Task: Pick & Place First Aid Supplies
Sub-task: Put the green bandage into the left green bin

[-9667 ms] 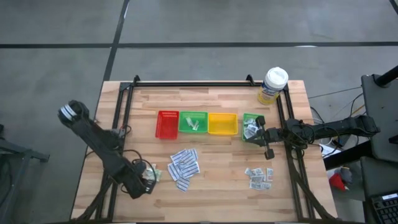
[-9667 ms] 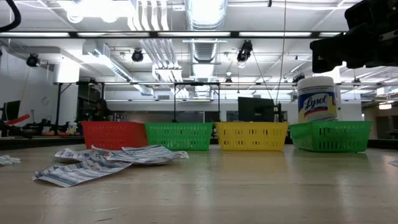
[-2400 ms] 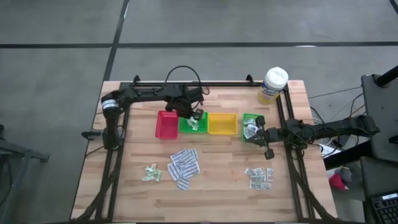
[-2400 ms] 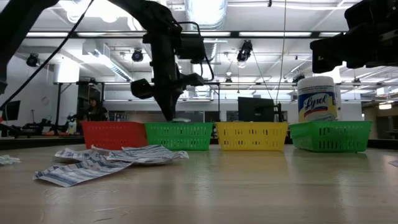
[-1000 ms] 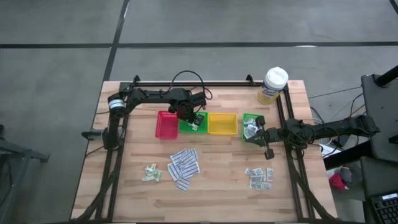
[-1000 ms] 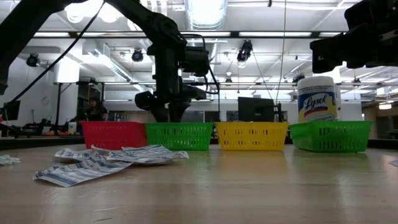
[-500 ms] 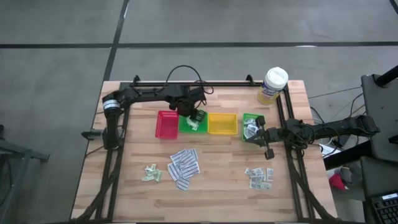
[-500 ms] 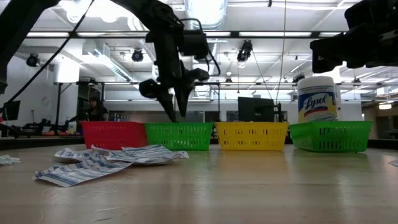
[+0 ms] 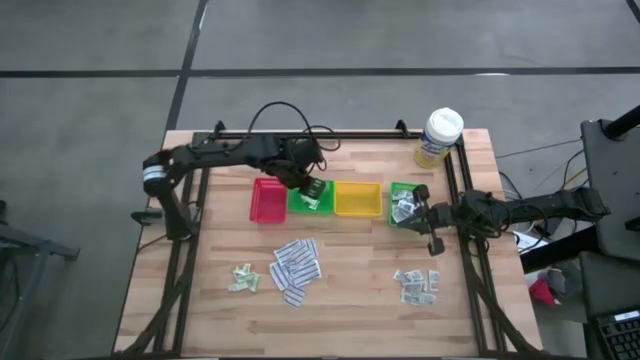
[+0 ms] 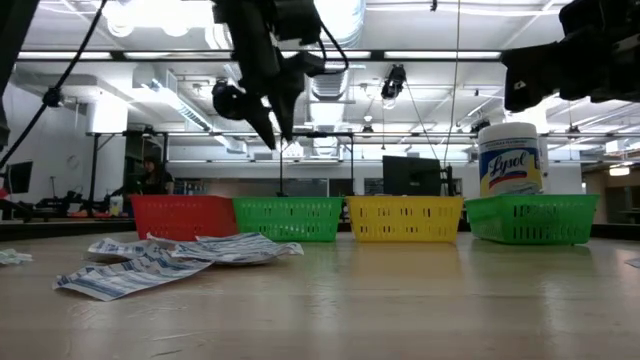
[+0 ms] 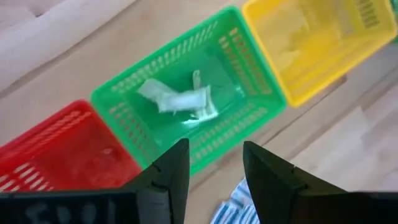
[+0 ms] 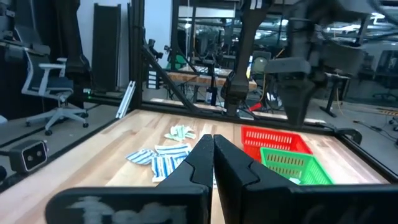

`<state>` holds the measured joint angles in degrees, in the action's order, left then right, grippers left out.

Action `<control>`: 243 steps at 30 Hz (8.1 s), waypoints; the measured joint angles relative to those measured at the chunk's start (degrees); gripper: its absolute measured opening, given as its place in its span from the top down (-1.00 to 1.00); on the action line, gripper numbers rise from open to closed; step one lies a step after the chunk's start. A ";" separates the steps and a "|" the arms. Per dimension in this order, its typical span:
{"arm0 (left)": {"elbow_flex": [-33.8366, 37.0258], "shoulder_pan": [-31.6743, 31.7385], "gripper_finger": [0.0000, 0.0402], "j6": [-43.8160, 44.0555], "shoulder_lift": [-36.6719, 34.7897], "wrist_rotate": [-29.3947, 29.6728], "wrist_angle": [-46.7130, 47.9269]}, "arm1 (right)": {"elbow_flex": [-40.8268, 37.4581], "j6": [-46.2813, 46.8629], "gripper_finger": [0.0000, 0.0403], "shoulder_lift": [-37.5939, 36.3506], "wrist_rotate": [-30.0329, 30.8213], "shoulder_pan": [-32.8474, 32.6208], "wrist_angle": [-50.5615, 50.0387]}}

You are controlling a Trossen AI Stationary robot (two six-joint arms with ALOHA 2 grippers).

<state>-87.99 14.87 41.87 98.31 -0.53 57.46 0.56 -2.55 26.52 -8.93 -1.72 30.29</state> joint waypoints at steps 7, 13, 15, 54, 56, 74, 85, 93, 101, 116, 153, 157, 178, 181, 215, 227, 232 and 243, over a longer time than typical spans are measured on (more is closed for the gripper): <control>0.09 -5.96 0.29 2.52 -2.59 7.49 8.90 | 0.00 0.43 0.96 -0.30 0.02 0.00 -1.25; 0.16 -13.03 0.29 6.33 -2.89 11.83 16.64 | 0.00 0.36 0.96 -0.31 0.02 0.03 -2.17; 0.16 -15.78 0.29 6.50 -2.89 13.44 17.96 | 0.00 -0.25 0.96 -0.62 0.13 0.04 -2.28; 19.44 -41.85 0.29 25.44 -2.81 8.04 20.91 | 0.00 0.95 0.96 -26.53 7.49 0.42 -28.53; 20.61 -43.16 0.29 25.01 -2.83 6.56 20.80 | 0.00 0.98 0.96 -26.52 7.49 0.42 -28.53; 22.52 -57.09 0.29 29.84 -2.85 -2.23 7.86 | 0.00 1.10 0.96 -26.51 7.48 0.42 -28.55; 25.15 -60.63 0.29 30.32 -2.89 0.54 7.03 | 0.00 2.17 0.96 -26.46 7.49 0.42 -28.55; 29.14 -60.63 0.29 30.34 -2.89 0.61 4.02 | 0.00 1.99 0.96 -26.47 7.50 0.42 -28.55; 30.30 -60.63 0.29 30.16 -2.89 0.70 2.52 | 0.00 1.95 0.96 -26.49 7.50 0.39 -28.57; 34.67 -60.63 0.29 30.09 -2.99 2.38 -2.79 | 0.00 2.15 0.96 -26.51 7.49 0.39 -28.60; 30.59 -61.56 1.00 35.27 -2.74 -7.72 2.52 | 0.00 2.37 0.96 -26.51 7.50 0.42 -28.84; 29.75 -61.48 1.00 34.06 -2.74 -7.45 2.96 | 0.00 2.37 0.96 -26.51 7.50 0.39 -28.84; 22.97 -61.43 1.00 22.63 -2.85 25.99 -10.64 | 0.00 2.61 0.96 -26.48 7.51 0.40 -28.76; 22.99 -61.43 1.00 22.55 -2.85 33.55 -11.30 | 0.00 2.58 0.96 -26.49 7.52 0.41 -28.75; 21.28 -43.13 1.00 -11.45 -2.87 51.55 -12.44 | 0.00 2.39 0.96 -26.49 7.52 0.41 -28.75; 15.21 -37.65 1.00 -34.49 -2.87 51.38 -11.49 | 0.00 2.52 0.96 -26.49 7.54 0.39 -28.79; 13.14 -33.92 1.00 -40.30 -2.87 50.93 -10.73 | 0.00 2.56 0.96 -26.49 7.54 0.39 -28.79; 9.54 -22.16 1.00 -49.22 -2.87 42.04 -9.84 | 0.00 2.41 0.96 -26.49 7.54 0.41 -28.81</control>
<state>-78.45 -7.29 -7.35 95.44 41.51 47.62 0.56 -0.14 0.03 -1.39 -1.30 1.48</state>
